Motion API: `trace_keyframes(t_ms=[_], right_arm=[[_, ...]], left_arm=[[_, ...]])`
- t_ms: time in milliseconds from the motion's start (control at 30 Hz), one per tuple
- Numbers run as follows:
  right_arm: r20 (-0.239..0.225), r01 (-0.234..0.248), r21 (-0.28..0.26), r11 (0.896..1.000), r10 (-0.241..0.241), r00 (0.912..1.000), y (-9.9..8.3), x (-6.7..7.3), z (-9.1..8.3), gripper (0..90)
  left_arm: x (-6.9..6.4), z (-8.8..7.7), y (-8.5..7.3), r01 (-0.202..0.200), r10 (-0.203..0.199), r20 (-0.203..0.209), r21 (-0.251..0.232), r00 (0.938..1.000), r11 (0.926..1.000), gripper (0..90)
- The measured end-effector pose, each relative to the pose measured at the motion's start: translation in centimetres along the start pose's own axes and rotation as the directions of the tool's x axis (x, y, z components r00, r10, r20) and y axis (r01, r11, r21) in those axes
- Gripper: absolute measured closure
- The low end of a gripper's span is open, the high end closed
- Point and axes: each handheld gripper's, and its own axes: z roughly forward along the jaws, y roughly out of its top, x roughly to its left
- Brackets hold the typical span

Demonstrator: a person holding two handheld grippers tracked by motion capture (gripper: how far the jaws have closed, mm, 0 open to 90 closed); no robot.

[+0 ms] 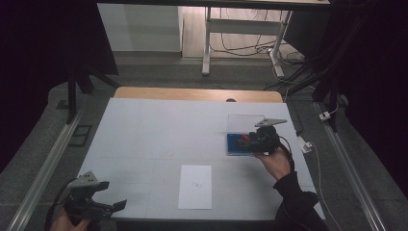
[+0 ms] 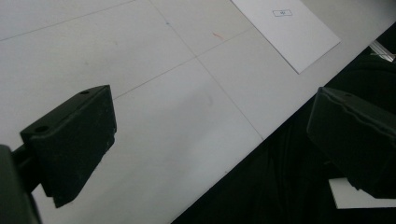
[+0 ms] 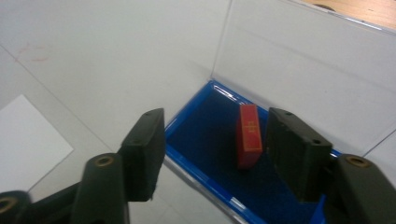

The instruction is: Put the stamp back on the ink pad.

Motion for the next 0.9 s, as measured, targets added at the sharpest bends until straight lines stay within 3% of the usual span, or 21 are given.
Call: trace_keyframes(t_ms=[267,533,633,900], right_arm=[[-0.026,0.012,-0.005,1.000,-0.012,0.9996,-0.1,1.4,-0.8,23.9],[-0.050,-0.021,-0.014,1.000,0.020,0.9985,-0.7,2.3,-1.2,13.9],[-0.067,-0.032,-0.005,0.999,0.032,0.9973,-0.9,2.7,-1.4,5.5],[-0.093,-0.018,-0.003,1.000,0.018,0.9955,-1.4,3.5,-2.6,3.1]], left_arm=[[0.0,0.0,0.0,0.000,0.000,0.000,0.000,1.0000,1.0000,1.9],[0.0,0.0,0.0,0.002,-0.002,0.000,-0.003,1.0000,1.0000,1.9],[0.0,0.0,0.0,0.003,-0.003,0.000,-0.003,1.0000,1.0000,1.9],[0.0,0.0,0.0,0.003,-0.003,0.000,-0.004,1.0000,1.0000,1.9]])
